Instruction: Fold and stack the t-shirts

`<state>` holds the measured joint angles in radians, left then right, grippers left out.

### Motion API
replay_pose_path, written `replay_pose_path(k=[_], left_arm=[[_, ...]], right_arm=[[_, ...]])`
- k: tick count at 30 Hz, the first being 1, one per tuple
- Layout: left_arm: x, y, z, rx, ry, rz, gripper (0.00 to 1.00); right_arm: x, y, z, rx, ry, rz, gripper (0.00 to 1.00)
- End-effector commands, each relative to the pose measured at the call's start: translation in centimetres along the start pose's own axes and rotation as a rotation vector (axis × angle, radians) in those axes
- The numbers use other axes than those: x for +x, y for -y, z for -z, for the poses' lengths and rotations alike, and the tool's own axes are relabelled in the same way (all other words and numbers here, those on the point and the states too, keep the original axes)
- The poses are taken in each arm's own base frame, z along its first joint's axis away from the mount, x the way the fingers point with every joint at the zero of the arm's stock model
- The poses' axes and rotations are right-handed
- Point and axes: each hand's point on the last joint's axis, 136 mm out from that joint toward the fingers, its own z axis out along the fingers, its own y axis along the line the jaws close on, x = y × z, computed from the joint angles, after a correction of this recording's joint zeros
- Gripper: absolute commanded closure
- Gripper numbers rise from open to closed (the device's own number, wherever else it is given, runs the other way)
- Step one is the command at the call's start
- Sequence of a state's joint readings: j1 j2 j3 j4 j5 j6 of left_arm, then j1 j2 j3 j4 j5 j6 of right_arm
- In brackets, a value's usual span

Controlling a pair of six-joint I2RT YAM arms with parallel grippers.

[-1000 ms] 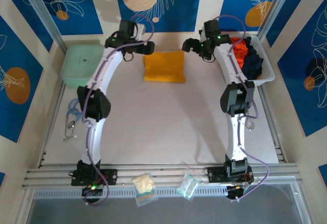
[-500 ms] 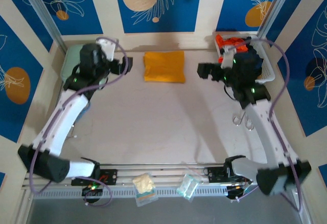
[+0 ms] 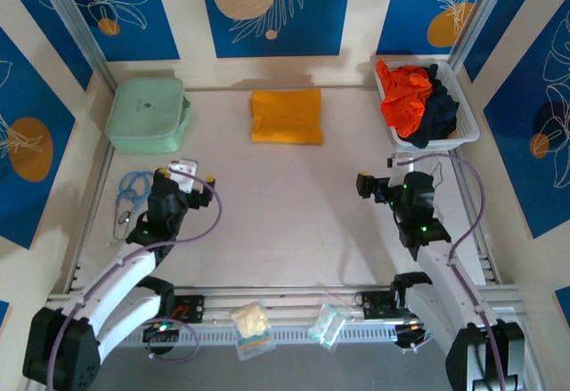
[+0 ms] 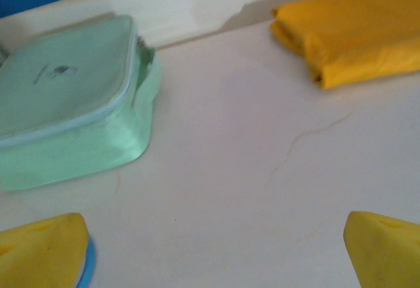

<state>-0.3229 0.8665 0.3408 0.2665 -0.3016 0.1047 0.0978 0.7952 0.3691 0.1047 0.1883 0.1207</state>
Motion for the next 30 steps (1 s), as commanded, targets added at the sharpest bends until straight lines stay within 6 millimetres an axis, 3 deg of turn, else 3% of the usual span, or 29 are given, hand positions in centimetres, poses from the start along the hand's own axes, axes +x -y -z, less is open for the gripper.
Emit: replay_pose_path(k=[1, 5, 7, 9, 11, 14, 15, 17, 20, 30], left_arm=[[-1.5, -2.1, -0.6, -0.146, 0.182, 0.026, 0.0], [2.4, -1.3, -3.7, -0.175, 0.105, -0.042, 0.01], [1.4, -0.7, -4.8, -0.176, 0.168, -0.084, 0.01], [2.3, -0.7, -6.3, -0.169, 0.149, -0.066, 0.01], [2.3, -1.9, -6.5, -0.233, 0.143, -0.033, 0.01], [3.2, -2.4, -7.3, -0.146, 0.107, 0.042, 0.0], [3.7, -2.5, -7.7, -0.111, 0.085, 0.066, 0.0], [4.3, -2.0, -9.0, -0.028, 0.067, 0.089, 0.03], [4.8, -2.2, -10.0, 0.02, -0.011, 0.127, 0.02], [4.7, -2.5, -9.9, 0.037, 0.0, 0.151, 0.01]], right_arm=[[-1.4, 0.9, -0.9, 0.034, 0.169, -0.035, 0.01], [0.7, 1.3, -2.5, 0.043, 0.18, 0.017, 0.01], [1.1, 1.1, -3.4, 0.024, 0.192, 0.047, 0.01], [0.8, 0.3, -4.2, -0.019, 0.206, 0.074, 0.01], [0.6, -0.1, -5.1, -0.041, 0.212, 0.105, 0.01], [1.3, -0.5, -7.1, -0.071, 0.184, 0.144, 0.01], [2.4, -0.3, -8.1, -0.073, 0.149, 0.143, 0.01], [1.8, 0.6, -9.0, -0.043, 0.175, 0.108, 0.01], [2.1, 2.6, -10.7, -0.041, 0.031, -0.013, 0.01], [2.1, 2.7, -10.6, -0.051, 0.019, -0.015, 0.01]])
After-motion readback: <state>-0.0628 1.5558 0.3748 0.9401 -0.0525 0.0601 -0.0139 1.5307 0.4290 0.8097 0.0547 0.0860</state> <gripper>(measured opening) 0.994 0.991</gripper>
